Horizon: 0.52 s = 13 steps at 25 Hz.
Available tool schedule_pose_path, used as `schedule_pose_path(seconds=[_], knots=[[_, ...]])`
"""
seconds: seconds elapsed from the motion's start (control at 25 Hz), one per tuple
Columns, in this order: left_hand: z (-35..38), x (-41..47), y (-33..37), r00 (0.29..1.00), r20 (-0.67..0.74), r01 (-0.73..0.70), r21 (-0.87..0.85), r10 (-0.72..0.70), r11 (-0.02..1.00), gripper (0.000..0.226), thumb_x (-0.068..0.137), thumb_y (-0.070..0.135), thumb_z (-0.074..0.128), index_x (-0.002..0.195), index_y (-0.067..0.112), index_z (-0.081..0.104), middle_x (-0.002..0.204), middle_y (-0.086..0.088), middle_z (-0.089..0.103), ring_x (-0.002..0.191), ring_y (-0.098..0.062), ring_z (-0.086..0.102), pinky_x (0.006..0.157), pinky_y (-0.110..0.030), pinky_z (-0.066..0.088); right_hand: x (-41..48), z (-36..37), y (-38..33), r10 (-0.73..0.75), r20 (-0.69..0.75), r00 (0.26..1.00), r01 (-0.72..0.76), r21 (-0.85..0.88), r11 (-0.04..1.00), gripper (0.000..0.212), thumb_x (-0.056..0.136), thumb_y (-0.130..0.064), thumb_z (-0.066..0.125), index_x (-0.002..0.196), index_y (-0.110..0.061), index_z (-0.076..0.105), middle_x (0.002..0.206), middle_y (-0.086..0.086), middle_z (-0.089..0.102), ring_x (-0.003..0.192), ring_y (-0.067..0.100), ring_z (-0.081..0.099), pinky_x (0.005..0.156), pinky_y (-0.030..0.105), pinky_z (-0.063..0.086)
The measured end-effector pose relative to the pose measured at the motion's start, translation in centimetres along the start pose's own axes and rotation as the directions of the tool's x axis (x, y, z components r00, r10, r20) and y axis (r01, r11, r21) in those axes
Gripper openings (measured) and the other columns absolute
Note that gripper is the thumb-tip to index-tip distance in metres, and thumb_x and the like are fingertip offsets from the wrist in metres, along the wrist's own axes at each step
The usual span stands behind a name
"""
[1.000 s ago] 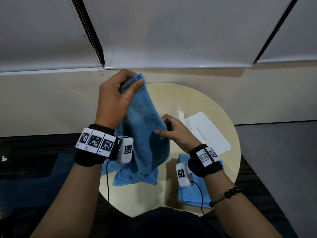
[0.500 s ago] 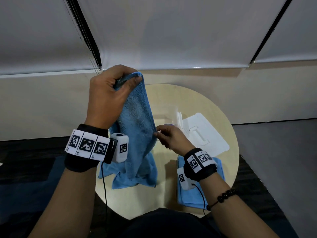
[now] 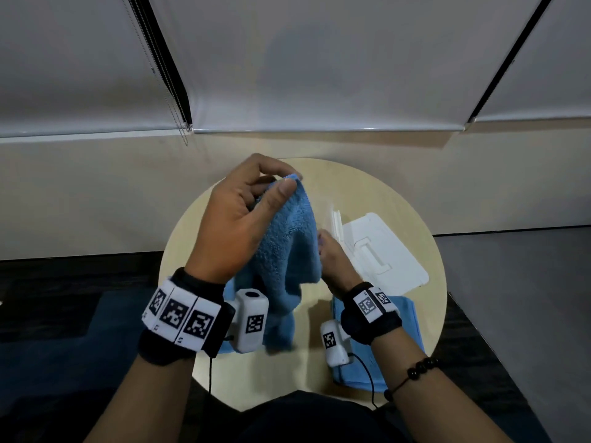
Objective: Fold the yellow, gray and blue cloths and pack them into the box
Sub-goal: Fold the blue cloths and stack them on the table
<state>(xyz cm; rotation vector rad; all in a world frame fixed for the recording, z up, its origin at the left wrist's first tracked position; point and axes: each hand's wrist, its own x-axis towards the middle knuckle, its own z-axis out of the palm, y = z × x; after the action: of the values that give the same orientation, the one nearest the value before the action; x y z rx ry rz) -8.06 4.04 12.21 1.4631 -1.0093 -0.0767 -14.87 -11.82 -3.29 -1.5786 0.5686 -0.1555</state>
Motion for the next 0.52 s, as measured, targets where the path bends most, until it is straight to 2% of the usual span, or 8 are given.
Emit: schedule_pose_path(seconds=[0.08, 0.12, 0.2, 0.28, 0.4, 0.52], knots=[[0.0, -0.3, -2.1, 0.989, -0.034, 0.144, -0.012, -0.144, 0.990, 0.013, 0.100, 0.031, 0.060, 0.098, 0.019, 0.056, 0.071, 0.003, 0.064, 0.059, -0.010, 0.056, 0.056, -0.024, 0.043, -0.1, 0.1, -1.6, -0.057, 0.024, 0.998, 0.055, 0.095, 0.994, 0.038, 0.098, 0.001, 0.055, 0.130, -0.016, 0.046, 0.102, 0.007, 0.073, 0.083, 0.025, 0.067, 0.073, 0.041, 0.055], [0.1, -0.5, -3.3, 0.979, -0.048, 0.200, 0.019, -0.199, 0.980, 0.015, 0.100, 0.033, 0.060, 0.097, 0.019, 0.055, 0.071, 0.002, 0.063, 0.060, -0.012, 0.055, 0.057, -0.028, 0.042, -0.3, 0.2, -2.4, -0.086, 0.044, 0.995, 0.078, 0.166, 0.983, 0.041, 0.099, -0.002, 0.056, 0.134, -0.019, 0.043, 0.103, 0.004, 0.075, 0.084, 0.022, 0.069, 0.072, 0.035, 0.055], [0.4, -0.9, -5.4, 0.961, -0.055, 0.274, 0.091, -0.270, 0.957, 0.014, 0.099, 0.032, 0.060, 0.096, 0.019, 0.057, 0.079, 0.002, 0.064, 0.069, -0.012, 0.058, 0.065, -0.034, 0.046, -0.7, 0.4, -3.6, -0.142, 0.060, 0.988, 0.117, 0.303, 0.946, 0.034, 0.099, -0.008, 0.061, 0.130, -0.016, 0.049, 0.106, 0.007, 0.076, 0.085, 0.020, 0.071, 0.069, 0.029, 0.056], [0.9, -1.5, -6.8, 0.949, -0.073, 0.312, 0.082, -0.306, 0.947, 0.009, 0.100, 0.028, 0.061, 0.095, 0.020, 0.059, 0.087, 0.006, 0.065, 0.078, -0.012, 0.061, 0.072, -0.034, 0.049, -1.0, 0.7, -4.7, -0.194, 0.038, 0.980, 0.170, 0.337, 0.926, 0.021, 0.100, -0.013, 0.062, 0.119, -0.010, 0.057, 0.105, 0.017, 0.075, 0.083, 0.023, 0.071, 0.067, 0.031, 0.057], [1.7, -2.4, -7.6, 0.933, -0.127, 0.339, -0.002, -0.337, 0.941, 0.008, 0.100, 0.028, 0.060, 0.095, 0.023, 0.059, 0.089, 0.008, 0.065, 0.078, -0.012, 0.063, 0.069, -0.033, 0.050, -1.8, 1.2, -5.4, -0.254, 0.031, 0.967, 0.229, 0.338, 0.913, 0.011, 0.100, -0.012, 0.062, 0.109, -0.007, 0.065, 0.103, 0.024, 0.073, 0.083, 0.025, 0.070, 0.071, 0.033, 0.057], [2.2, -2.8, -7.8, 0.913, -0.198, 0.354, -0.049, -0.356, 0.934, 0.007, 0.099, 0.029, 0.062, 0.094, 0.023, 0.061, 0.089, 0.008, 0.067, 0.077, -0.013, 0.065, 0.068, -0.027, 0.051, -2.4, 1.4, -5.5, -0.269, 0.038, 0.962, 0.245, 0.307, 0.920, 0.014, 0.099, -0.013, 0.063, 0.110, -0.008, 0.070, 0.104, 0.021, 0.073, 0.085, 0.024, 0.069, 0.076, 0.035, 0.056]])
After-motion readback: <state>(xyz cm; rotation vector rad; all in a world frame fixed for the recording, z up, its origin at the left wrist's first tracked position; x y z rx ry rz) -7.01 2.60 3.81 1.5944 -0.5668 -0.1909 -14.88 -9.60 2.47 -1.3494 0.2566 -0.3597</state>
